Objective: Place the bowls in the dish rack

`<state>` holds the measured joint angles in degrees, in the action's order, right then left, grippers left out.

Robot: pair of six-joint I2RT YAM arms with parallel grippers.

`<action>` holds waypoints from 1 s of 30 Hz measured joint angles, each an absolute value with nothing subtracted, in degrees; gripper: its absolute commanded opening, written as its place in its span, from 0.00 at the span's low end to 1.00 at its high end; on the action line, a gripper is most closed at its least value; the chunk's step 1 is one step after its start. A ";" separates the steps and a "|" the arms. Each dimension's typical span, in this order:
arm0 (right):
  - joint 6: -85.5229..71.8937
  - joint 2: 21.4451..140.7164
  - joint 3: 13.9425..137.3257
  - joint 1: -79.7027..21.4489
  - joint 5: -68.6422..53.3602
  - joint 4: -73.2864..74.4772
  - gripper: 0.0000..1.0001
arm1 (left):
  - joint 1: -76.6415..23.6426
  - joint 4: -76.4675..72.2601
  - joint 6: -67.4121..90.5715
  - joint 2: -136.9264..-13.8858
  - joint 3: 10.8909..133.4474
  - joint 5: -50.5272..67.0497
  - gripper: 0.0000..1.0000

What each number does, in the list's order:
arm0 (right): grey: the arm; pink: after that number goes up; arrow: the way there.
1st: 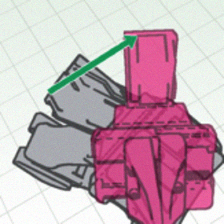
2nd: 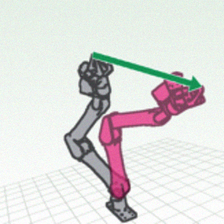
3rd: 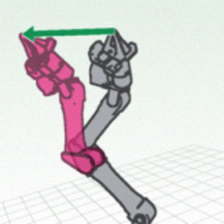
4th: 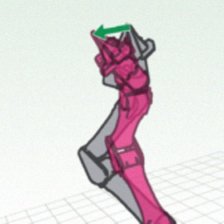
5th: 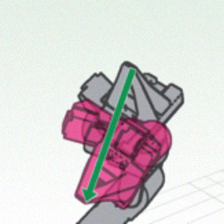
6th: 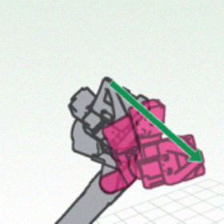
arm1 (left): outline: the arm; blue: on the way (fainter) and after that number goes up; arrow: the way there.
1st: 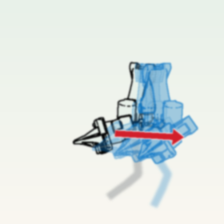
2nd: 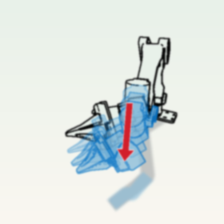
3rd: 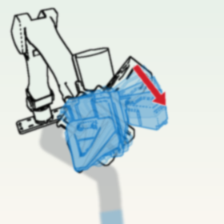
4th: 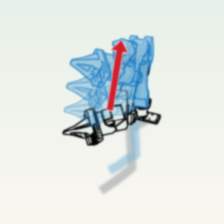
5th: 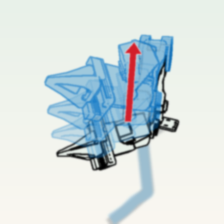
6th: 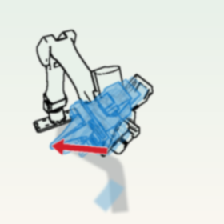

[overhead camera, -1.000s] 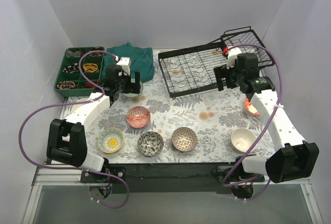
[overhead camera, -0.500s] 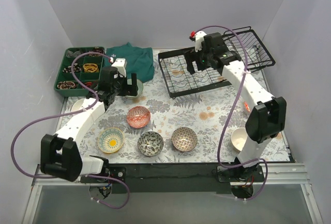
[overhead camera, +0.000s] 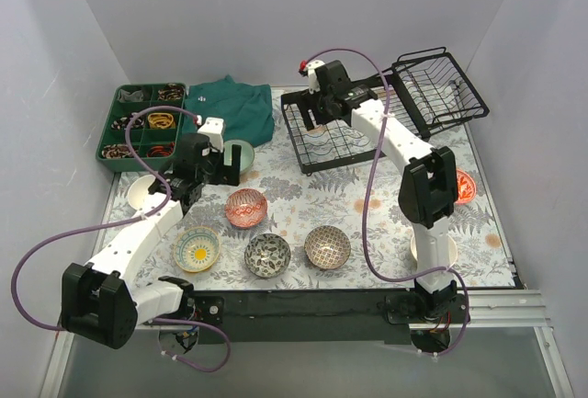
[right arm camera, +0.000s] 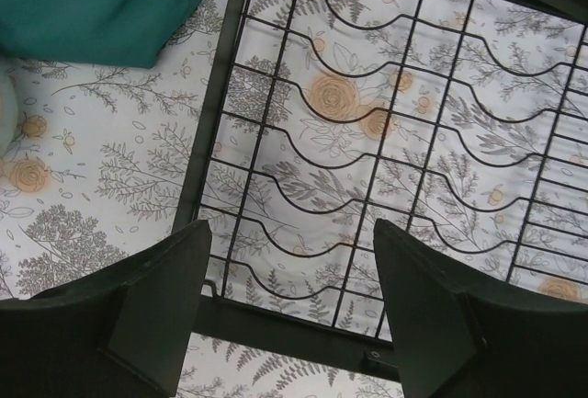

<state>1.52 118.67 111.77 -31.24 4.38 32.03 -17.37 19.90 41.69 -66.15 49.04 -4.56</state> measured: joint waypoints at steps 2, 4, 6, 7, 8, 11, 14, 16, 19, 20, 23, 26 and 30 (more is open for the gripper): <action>1.39 120.33 112.68 -32.14 4.56 32.03 0.79 | -18.94 19.66 40.60 -65.98 48.66 -6.11 0.98; 0.82 121.75 113.23 -33.30 4.38 32.12 0.79 | -20.78 19.33 39.31 -65.78 48.21 -7.68 0.98; 0.23 123.02 113.91 -34.39 4.27 32.05 0.78 | -22.48 19.03 38.00 -65.76 47.79 -9.10 0.98; -0.01 123.83 114.43 -35.05 4.19 32.08 0.77 | -23.05 18.87 37.56 -65.73 47.57 -9.58 0.98; -0.25 124.66 115.09 -35.70 4.01 32.08 0.77 | -23.81 18.85 37.04 -65.71 47.29 -10.17 0.98; -1.08 127.20 117.45 -37.06 3.51 31.99 0.75 | -24.62 18.92 36.40 -65.71 46.92 -11.27 0.98; -1.58 129.10 118.52 -37.80 3.22 31.97 0.73 | -24.60 19.20 36.38 -65.71 46.83 -11.73 0.98; -1.85 130.06 118.69 -37.82 3.25 31.97 0.65 | -24.62 19.31 36.38 -65.71 46.81 -11.99 0.98; -2.59 131.50 118.72 -37.50 3.22 32.01 0.61 | -24.88 19.38 36.29 -65.69 46.76 -12.29 0.98; -2.74 131.90 118.72 -37.45 3.22 32.03 0.59 | -24.97 19.46 36.21 -65.69 46.76 -12.34 0.98; -2.85 132.77 118.72 -37.26 3.14 32.05 0.51 | -24.99 19.44 35.97 -65.69 46.76 -12.56 0.98; -2.70 133.03 118.72 -37.12 3.07 32.03 0.43 | -24.99 19.27 35.79 -65.69 46.70 -12.69 0.98; -2.76 133.03 118.37 -37.21 3.03 31.92 0.37 | -24.97 19.16 35.46 -65.39 45.93 -12.71 0.98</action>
<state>-2.76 133.03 118.37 -37.21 3.03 31.92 -24.97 19.16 35.46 -65.39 45.93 -12.71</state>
